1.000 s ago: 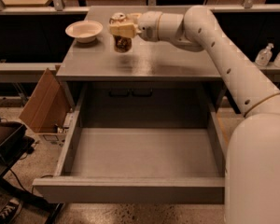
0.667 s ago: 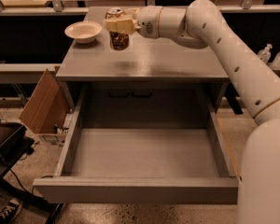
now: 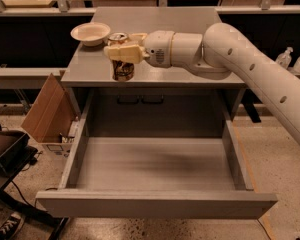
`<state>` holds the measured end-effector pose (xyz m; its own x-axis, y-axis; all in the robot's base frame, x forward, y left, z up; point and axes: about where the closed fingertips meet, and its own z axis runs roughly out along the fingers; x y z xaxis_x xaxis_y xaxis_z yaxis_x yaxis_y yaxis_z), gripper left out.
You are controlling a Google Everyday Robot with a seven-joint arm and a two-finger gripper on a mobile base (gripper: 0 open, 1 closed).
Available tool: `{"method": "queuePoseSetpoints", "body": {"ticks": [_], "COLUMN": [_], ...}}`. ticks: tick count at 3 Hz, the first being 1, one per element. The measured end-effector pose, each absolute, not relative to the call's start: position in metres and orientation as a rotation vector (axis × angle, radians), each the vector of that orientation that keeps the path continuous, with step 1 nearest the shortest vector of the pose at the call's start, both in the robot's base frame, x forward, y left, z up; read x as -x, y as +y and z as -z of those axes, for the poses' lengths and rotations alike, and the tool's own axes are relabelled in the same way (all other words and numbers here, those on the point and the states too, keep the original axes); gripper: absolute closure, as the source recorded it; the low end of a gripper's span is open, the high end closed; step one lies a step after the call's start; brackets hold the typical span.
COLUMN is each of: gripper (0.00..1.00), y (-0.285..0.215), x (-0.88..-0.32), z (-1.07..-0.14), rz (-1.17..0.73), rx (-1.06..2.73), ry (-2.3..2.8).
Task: Place orange can into top drawer
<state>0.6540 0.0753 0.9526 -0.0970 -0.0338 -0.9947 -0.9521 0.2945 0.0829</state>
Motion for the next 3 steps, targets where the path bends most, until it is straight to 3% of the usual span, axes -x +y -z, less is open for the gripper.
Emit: {"method": "queuePoseSetpoints", "body": {"ticks": [2,3], "gripper": [1.00,1.00], "y": [0.084,0.099], "x": [-0.639,-0.588], "z": [-0.939,-0.903], "rz": [-1.044,-1.061], "rx": [0.977,0.972], "ry": [1.437,1.443]}}
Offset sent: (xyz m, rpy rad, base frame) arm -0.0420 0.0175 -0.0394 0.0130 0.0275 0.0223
